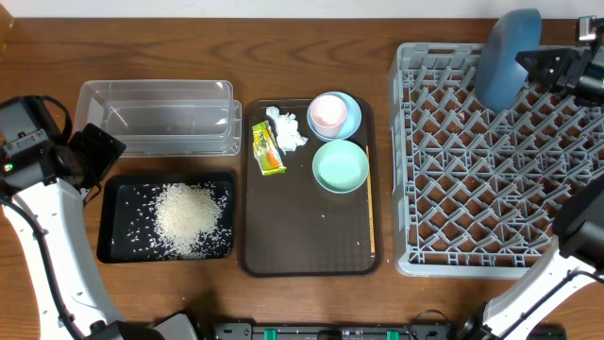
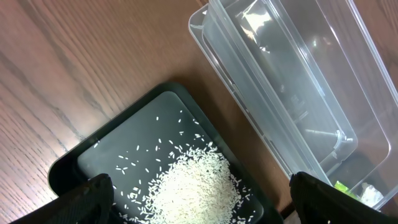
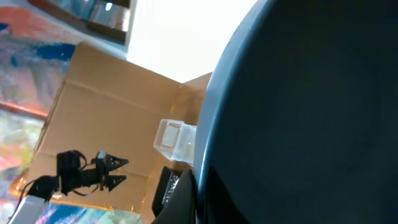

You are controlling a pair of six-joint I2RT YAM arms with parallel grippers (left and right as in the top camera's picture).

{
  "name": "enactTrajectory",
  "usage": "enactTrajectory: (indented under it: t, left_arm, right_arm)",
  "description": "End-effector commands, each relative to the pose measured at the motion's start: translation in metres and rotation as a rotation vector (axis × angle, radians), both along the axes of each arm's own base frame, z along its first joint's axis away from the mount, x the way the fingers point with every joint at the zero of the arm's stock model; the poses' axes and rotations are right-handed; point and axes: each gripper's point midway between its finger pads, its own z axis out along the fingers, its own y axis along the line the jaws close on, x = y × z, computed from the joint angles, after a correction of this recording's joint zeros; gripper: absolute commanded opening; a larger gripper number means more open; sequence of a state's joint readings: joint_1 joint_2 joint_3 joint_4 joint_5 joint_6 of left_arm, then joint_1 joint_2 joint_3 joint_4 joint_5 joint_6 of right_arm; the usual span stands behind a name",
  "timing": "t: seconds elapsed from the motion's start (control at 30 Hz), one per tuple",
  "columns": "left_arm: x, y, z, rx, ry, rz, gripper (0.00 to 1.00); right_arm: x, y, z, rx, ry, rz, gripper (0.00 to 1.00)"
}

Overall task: Sort waste into correct bins and load items into the dishwasher rack
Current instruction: 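Lower the blue plate into the rack's back corner and release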

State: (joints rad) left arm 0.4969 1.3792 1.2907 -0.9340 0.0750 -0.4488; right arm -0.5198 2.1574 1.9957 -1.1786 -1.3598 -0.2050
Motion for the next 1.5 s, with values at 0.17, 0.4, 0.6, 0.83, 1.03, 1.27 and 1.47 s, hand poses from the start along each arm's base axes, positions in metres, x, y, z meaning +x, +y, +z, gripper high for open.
enactTrajectory:
  t: [0.17,0.4,0.6,0.83,1.03,1.27,1.47]
  left_arm:
    - [-0.002,0.002,-0.003,-0.003,0.01,0.012,0.93]
    - [-0.002,0.002,-0.003,-0.003,0.01,0.012,0.93]
    - [-0.002,0.002,-0.003,-0.003,0.01,0.012,0.93]
    - [-0.002,0.002,-0.003,-0.003,0.01,0.012,0.93]
    - [-0.002,0.002,-0.003,-0.003,0.01,0.012,0.93]
    - [-0.002,0.002,-0.003,-0.003,0.01,0.012,0.93]
    - [-0.002,0.002,-0.003,-0.003,0.01,0.012,0.93]
  right_arm:
    - [-0.024,-0.067,-0.074,-0.426,0.504,-0.322,0.16]
    - [-0.04,-0.102,-0.083,-0.584,0.633,-0.474,0.15]
    - [-0.05,-0.118,-0.09,-0.651,0.707,-0.542,0.1]
    - [-0.056,-0.119,-0.089,-0.653,0.727,-0.545,0.18]
    - [-0.067,-0.114,-0.057,-0.685,0.689,-0.572,0.21]
    - [-0.073,-0.045,0.037,-0.596,0.38,-0.454,0.79]
    - [-0.087,0.068,0.129,-0.318,0.025,-0.142,0.99]
